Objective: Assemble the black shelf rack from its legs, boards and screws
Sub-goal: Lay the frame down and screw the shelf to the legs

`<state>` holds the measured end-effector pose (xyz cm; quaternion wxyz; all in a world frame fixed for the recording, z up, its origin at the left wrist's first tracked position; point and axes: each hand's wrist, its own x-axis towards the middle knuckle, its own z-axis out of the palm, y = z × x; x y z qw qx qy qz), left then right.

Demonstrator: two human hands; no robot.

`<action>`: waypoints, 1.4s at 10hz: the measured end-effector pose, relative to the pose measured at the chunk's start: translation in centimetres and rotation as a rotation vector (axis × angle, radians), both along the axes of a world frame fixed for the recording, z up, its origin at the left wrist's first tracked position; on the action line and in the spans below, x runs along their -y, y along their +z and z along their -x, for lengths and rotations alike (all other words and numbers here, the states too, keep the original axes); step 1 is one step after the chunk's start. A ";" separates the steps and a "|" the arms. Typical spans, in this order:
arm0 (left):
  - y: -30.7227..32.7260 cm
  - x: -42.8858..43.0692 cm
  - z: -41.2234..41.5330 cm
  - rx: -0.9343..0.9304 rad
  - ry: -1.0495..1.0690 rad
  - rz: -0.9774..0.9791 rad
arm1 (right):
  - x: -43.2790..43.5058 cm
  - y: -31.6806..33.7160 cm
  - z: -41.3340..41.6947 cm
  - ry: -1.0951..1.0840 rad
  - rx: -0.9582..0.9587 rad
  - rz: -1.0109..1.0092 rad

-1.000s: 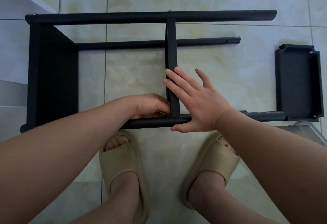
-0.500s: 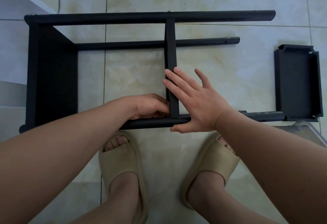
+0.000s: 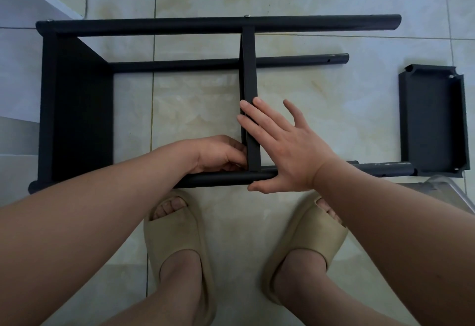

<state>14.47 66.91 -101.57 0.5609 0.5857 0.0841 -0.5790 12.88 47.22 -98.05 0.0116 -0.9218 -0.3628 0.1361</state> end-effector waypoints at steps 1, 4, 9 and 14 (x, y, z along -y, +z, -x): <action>0.1 -0.1 0.0 -0.004 0.034 0.026 | 0.0 -0.1 0.0 0.000 0.002 -0.002; 0.1 -0.1 0.1 -0.012 -0.017 0.042 | 0.0 -0.1 0.0 0.002 0.011 -0.008; 0.1 -0.2 0.0 -0.009 -0.040 0.011 | 0.0 -0.2 0.0 0.002 0.011 -0.003; 0.0 -0.1 0.1 0.001 -0.026 -0.007 | 0.1 -0.3 0.1 0.002 0.021 -0.024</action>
